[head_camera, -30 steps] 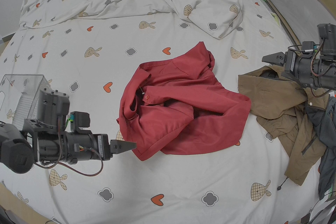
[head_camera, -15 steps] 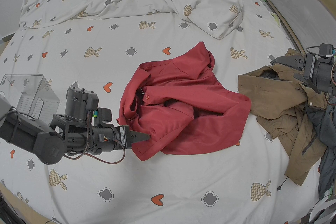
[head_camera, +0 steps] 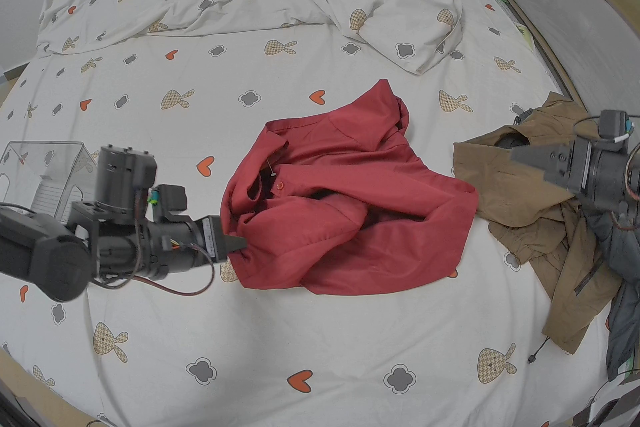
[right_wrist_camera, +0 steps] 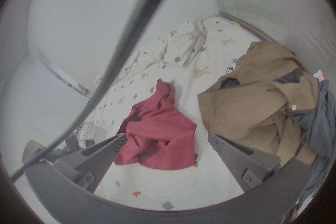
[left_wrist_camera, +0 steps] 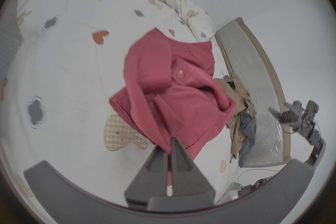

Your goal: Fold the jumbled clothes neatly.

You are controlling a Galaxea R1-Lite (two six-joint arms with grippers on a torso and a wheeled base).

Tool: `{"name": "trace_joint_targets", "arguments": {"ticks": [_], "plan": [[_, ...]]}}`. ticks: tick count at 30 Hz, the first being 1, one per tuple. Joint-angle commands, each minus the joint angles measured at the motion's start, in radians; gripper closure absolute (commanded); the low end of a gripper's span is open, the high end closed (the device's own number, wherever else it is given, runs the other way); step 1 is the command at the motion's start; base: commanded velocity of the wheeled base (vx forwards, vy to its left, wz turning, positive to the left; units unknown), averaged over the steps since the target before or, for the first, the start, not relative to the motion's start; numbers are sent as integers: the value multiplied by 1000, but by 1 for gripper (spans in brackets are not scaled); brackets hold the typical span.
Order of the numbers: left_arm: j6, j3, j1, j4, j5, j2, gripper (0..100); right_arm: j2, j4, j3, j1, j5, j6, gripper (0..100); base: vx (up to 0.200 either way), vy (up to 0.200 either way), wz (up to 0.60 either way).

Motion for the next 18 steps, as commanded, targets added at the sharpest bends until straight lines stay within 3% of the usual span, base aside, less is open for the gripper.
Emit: {"name": "trace_joint_targets", "arguments": {"ticks": [1,2,3,4,6,18], "plan": [[46,-72,88,164,34,-241,100,22,-1,114,170,-1,0,0,0,0,0],[87,-98,108,222,103,-279,100,57,-1,128,224,-1,0,0,0,0,0],[107,-109,112,236,154,-295,100,87,-1,131,245,-3,1,0,0,0,0],[107,-109,112,236,154,-295,100,87,-1,131,245,-3,1,0,0,0,0],[127,-126,122,236,266,-319,100,177,-1,134,287,-4,1,0,0,0,0],[116,-201,203,259,348,-398,100,433,-12,102,331,0,4,0,0,0,0]]}}
